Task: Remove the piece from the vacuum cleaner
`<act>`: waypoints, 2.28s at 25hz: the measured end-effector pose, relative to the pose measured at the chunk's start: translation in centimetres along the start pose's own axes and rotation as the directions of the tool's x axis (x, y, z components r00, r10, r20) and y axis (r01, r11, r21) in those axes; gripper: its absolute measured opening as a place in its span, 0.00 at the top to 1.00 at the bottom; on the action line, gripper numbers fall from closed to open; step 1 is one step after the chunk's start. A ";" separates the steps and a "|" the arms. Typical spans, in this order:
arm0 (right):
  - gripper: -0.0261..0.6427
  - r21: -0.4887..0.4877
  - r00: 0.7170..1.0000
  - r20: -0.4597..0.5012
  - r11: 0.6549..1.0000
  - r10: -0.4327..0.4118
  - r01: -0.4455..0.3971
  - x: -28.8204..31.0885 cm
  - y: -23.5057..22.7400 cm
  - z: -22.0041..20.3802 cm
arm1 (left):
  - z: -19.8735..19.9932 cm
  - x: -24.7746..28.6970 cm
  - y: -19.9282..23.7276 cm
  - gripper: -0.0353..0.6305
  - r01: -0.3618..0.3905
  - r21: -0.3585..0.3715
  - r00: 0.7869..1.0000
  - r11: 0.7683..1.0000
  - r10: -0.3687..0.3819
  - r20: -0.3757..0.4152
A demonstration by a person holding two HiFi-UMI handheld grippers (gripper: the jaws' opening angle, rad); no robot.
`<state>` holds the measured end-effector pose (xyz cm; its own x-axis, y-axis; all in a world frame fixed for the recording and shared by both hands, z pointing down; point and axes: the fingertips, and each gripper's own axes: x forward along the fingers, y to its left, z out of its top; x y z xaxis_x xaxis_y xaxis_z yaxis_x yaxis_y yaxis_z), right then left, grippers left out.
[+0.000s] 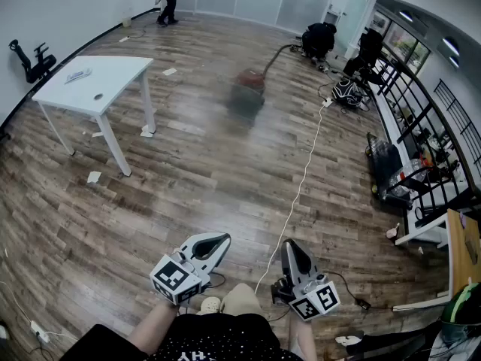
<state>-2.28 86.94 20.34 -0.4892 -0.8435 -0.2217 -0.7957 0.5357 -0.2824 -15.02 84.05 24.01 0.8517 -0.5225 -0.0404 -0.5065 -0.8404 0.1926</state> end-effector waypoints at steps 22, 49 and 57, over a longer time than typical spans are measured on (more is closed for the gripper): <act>0.95 0.042 0.994 -0.008 0.993 0.112 -0.111 18.7 -21.0 2.9 | 4.6 20.9 18.7 0.95 -0.115 0.070 0.993 0.991 0.114 0.021; 0.95 0.116 0.977 -0.063 0.974 0.203 -0.194 27.4 -30.5 0.9 | 3.7 29.7 26.4 0.95 -0.175 0.047 0.984 0.983 0.176 -0.015; 0.95 0.127 0.977 -0.077 0.974 0.199 -0.188 31.6 -33.9 -0.2 | 3.3 32.9 30.8 0.95 -0.177 0.028 0.984 0.984 0.178 -0.018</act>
<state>9.23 42.13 23.10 -0.6638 -0.7205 -0.2006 -0.6375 0.6854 -0.3519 -3.01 40.51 25.32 0.7504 -0.6609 0.0124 -0.6530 -0.7383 0.1687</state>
